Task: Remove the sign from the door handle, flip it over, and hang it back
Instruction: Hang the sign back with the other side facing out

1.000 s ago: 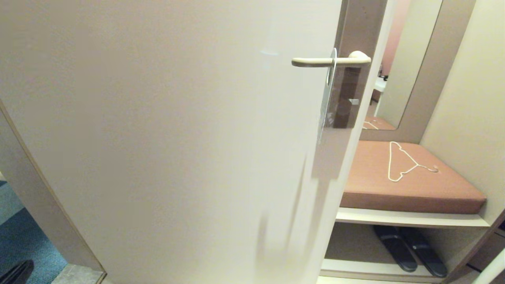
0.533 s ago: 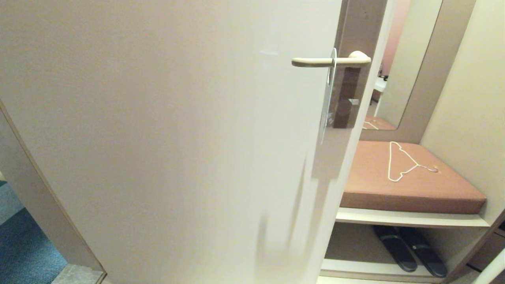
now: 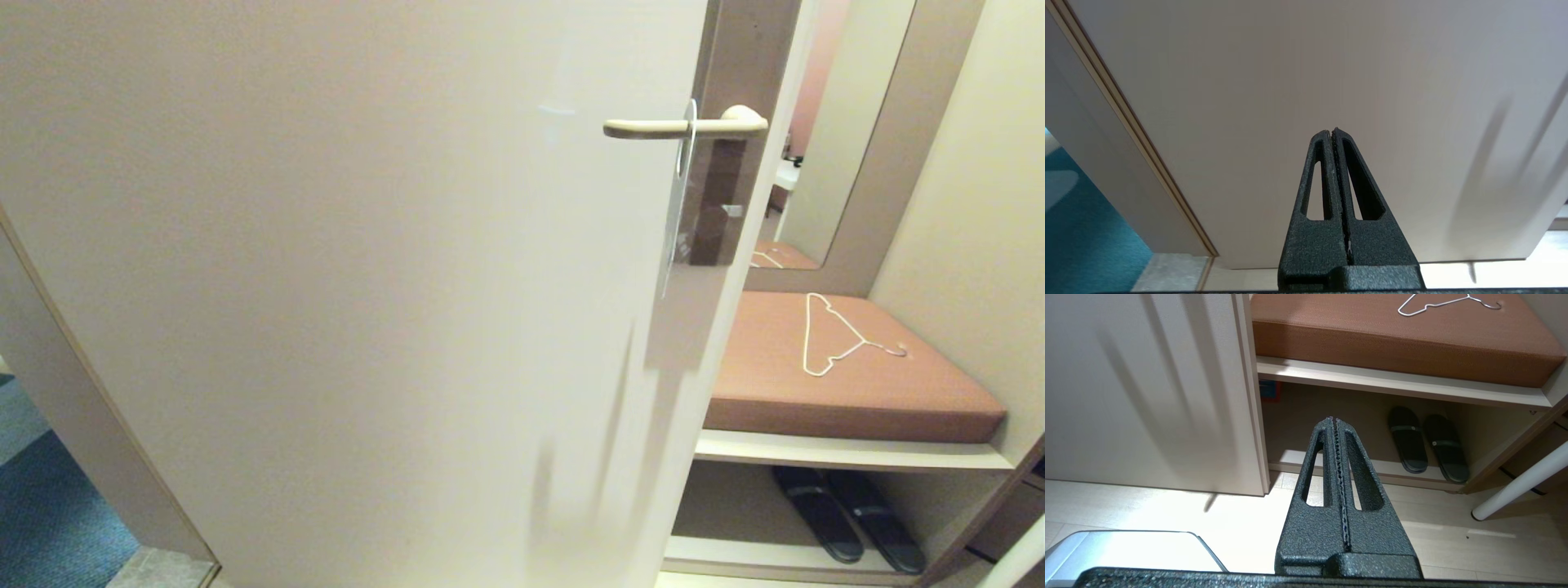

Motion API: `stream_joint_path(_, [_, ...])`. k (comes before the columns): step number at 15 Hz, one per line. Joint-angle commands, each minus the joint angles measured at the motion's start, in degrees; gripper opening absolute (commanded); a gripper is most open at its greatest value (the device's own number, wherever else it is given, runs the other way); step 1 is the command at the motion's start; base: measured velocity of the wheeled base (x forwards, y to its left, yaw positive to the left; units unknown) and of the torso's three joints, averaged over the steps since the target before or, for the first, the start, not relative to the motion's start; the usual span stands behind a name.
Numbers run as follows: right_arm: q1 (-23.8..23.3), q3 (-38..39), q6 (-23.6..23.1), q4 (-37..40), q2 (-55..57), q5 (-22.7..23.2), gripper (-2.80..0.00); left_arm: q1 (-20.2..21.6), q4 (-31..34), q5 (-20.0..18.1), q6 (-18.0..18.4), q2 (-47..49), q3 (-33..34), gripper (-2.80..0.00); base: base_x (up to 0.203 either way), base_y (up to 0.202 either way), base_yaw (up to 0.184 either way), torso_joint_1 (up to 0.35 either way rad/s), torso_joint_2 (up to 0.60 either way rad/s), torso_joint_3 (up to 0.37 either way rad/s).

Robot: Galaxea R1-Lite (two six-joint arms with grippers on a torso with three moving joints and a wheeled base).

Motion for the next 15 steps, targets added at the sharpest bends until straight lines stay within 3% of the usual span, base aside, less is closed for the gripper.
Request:
stream_joint_path(1, [0.0, 0.0, 0.0, 0.0, 0.1, 0.0, -2.80, 0.0, -0.1, 0.2, -0.9, 0.0, 0.0, -2.80, 0.000, 0.000, 0.000, 0.000, 0.00, 0.000])
stream_joint_path(7, [0.0, 0.0, -0.3, 0.0, 0.1, 0.1, -2.80, 0.0, -0.4, 0.8, -6.2, 0.0, 0.0, -2.80, 0.000, 0.000, 0.000, 0.000, 0.00, 0.000])
stream_joint_path(11, [0.0, 0.0, 4.1, -1.0, 0.1, -0.6, -2.80, 0.0, -0.4, 0.8, -6.2, 0.0, 0.0, -2.80, 0.000, 0.000, 0.000, 0.000, 0.00, 0.000])
stream_joint_path(15, [3.0, -0.1, 3.9, -0.2, -1.6, -0.6, -2.80, 0.0, -0.4, 0.8, -6.2, 0.0, 0.0, -2.80, 0.000, 0.000, 0.000, 0.000, 0.00, 0.000])
